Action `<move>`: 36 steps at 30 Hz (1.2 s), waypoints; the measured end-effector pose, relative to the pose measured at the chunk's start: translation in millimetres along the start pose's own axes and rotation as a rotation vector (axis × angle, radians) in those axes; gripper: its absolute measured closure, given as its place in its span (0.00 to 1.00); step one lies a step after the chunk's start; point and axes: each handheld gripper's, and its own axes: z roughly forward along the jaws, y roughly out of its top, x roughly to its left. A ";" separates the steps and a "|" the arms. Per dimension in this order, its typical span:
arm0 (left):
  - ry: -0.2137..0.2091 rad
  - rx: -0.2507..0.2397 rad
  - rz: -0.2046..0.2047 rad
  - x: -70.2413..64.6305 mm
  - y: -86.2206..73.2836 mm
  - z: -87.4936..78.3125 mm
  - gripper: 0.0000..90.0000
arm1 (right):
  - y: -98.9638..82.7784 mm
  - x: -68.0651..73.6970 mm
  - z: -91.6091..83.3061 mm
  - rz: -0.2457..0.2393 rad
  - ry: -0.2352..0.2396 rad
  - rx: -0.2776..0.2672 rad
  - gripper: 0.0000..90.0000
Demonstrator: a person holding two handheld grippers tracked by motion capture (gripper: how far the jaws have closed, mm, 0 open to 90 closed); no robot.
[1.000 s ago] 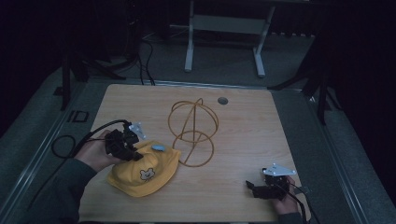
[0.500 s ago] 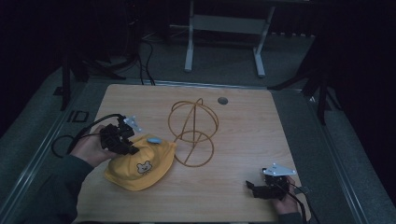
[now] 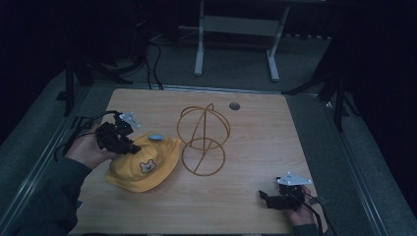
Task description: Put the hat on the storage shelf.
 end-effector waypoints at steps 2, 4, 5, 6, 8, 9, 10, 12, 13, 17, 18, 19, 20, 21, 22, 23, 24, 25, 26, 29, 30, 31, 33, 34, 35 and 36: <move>0.002 -0.006 -0.001 1.7 0.3 -2.5 0.90 | 0.0 0.0 0.0 0.000 0.000 0.000 0.12; 0.005 -0.015 -0.006 4.1 0.8 -5.5 0.90 | 0.0 0.0 0.0 0.000 0.000 0.000 0.12; 0.007 -0.018 -0.008 5.0 1.0 -6.8 0.90 | 0.0 0.0 0.0 0.000 0.000 0.000 0.12; 0.010 -0.022 -0.011 6.2 1.2 -8.0 0.89 | 0.0 0.0 0.0 0.000 0.000 0.000 0.12; 0.013 -0.027 -0.015 8.0 1.5 -10.6 0.89 | 0.0 0.0 0.0 0.000 0.000 0.000 0.12; 0.015 -0.031 -0.017 8.7 1.5 -11.8 0.90 | 0.0 0.0 0.0 0.000 0.000 0.000 0.12; 0.014 -0.034 -0.017 9.5 1.5 -12.9 0.90 | 0.0 0.0 0.0 0.000 0.000 0.000 0.12; 0.014 -0.039 -0.018 10.5 1.6 -14.8 0.90 | 0.0 0.0 0.0 0.000 0.000 0.000 0.12; 0.013 -0.038 -0.018 11.3 1.6 -15.7 0.90 | 0.0 0.0 0.0 0.001 0.000 0.000 0.12; 0.021 -0.041 -0.026 14.9 1.9 -19.6 0.90 | 0.0 0.0 0.0 0.000 0.000 0.000 0.12; 0.020 -0.041 -0.026 16.0 2.1 -20.9 0.90 | 0.0 0.0 0.0 0.000 0.000 0.000 0.12; 0.020 -0.044 -0.028 16.9 2.1 -22.0 0.90 | 0.0 0.0 0.0 0.001 0.000 0.000 0.12; 0.020 -0.044 -0.028 16.9 2.1 -22.0 0.90 | 0.0 0.0 0.0 0.001 0.000 0.000 0.12; 0.022 -0.045 -0.029 18.7 2.5 -24.8 0.90 | 0.0 0.0 0.0 0.000 0.000 0.000 0.12; 0.023 -0.048 -0.029 19.5 2.7 -26.3 0.90 | 0.0 0.0 0.0 0.000 0.000 0.000 0.12; 0.026 -0.050 -0.031 20.1 3.1 -27.8 0.90 | 0.0 0.0 0.0 0.000 0.000 0.000 0.12; 0.026 -0.050 -0.031 20.1 3.1 -27.8 0.90 | 0.0 0.0 0.0 0.000 0.000 0.000 0.12; 0.029 -0.055 -0.032 21.4 3.8 -30.8 0.90 | 0.0 0.0 0.0 0.000 0.000 0.000 0.12; 0.029 -0.057 -0.032 22.1 4.1 -32.3 0.89 | 0.0 0.1 0.0 0.001 0.000 0.000 0.12; 0.030 -0.059 -0.031 23.0 5.2 -35.1 0.90 | 0.0 0.1 0.0 0.001 0.000 0.000 0.12; 0.029 -0.066 -0.032 23.4 5.6 -36.2 0.90 | 0.0 0.0 0.0 0.000 0.000 0.000 0.12; 0.029 -0.066 -0.032 23.4 5.6 -36.2 0.90 | 0.0 0.0 0.0 0.000 0.000 0.000 0.12; 0.021 -0.081 -0.028 25.6 7.5 -40.7 0.90 | 0.0 0.1 0.0 0.002 0.000 0.000 0.12; 0.022 -0.085 -0.030 26.1 8.0 -41.7 0.89 | 0.0 0.1 0.0 0.002 0.000 0.000 0.12; 0.024 -0.086 -0.031 26.5 8.7 -42.7 0.89 | 0.0 0.1 0.0 0.001 0.000 0.000 0.12; 0.024 -0.086 -0.031 26.5 8.7 -42.7 0.89 | 0.0 0.1 0.0 0.001 0.000 0.000 0.12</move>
